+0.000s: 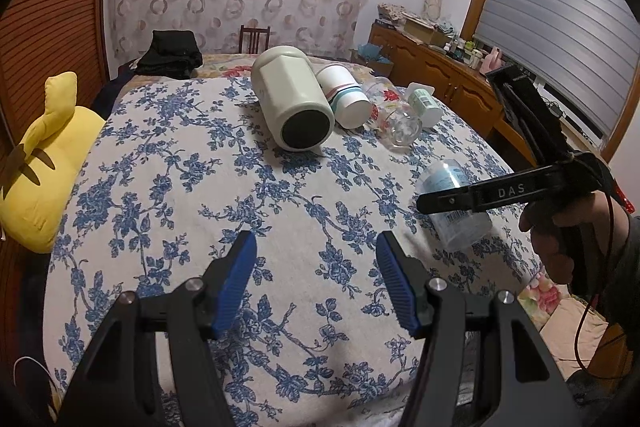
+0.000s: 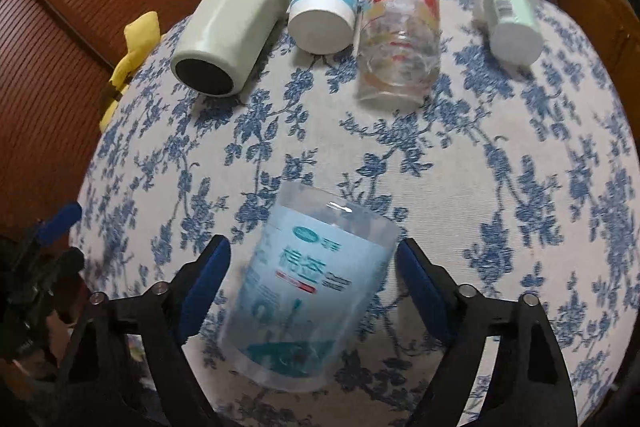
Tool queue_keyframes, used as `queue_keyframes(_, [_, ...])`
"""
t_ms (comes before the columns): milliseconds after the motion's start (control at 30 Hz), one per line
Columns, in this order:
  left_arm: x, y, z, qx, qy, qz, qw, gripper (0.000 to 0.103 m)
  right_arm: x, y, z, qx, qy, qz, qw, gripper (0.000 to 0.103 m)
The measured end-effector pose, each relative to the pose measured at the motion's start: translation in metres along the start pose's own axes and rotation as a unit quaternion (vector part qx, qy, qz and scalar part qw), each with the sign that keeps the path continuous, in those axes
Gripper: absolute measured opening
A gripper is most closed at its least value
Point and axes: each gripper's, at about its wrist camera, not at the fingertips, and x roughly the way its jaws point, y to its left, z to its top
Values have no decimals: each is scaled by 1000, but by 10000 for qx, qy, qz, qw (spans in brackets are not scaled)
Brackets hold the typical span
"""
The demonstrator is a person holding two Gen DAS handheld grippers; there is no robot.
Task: Flip cup upright
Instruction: 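Grasp the clear cup with the right gripper while the left gripper releases it, then rotate the clear cup upright with the right gripper and set it on the bed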
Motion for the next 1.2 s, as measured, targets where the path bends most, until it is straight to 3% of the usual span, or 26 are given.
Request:
queue_keyframes(67, [0,1,0,-6,-9,1,10000,61,1,3,2,-35,37,-27,10000,78])
queue_keyframes(133, [-1,2,0,-19,-16,3,10000,61,1,4,5,-80,43,-52,9999,64])
queue_keyframes(267, [-2,4,-2,-16,-29,11,10000,61,-2,7,12,-160,-144,-26,9998,64])
queue_keyframes(400, [-4,7,-2,-40,-31,29,10000,61,-18,16,12,-548,-721,-125,9958,63])
queue_keyframes(533, [-4,7,0,-36,-34,53,10000,61,-29,27,8,-980,-1286,-310,9864,62])
queue_keyframes(700, [-5,9,2,-57,-107,122,9999,61,-32,39,5,-1459,-1645,-643,9734,60])
queue_keyframes(900, [-11,12,4,-81,-354,314,9988,61,-29,50,5,-1849,-1667,-861,9647,60])
queue_keyframes(1200, [-18,19,5,-100,-520,563,9970,61,-11,63,9,-2094,-1329,-929,9643,60])
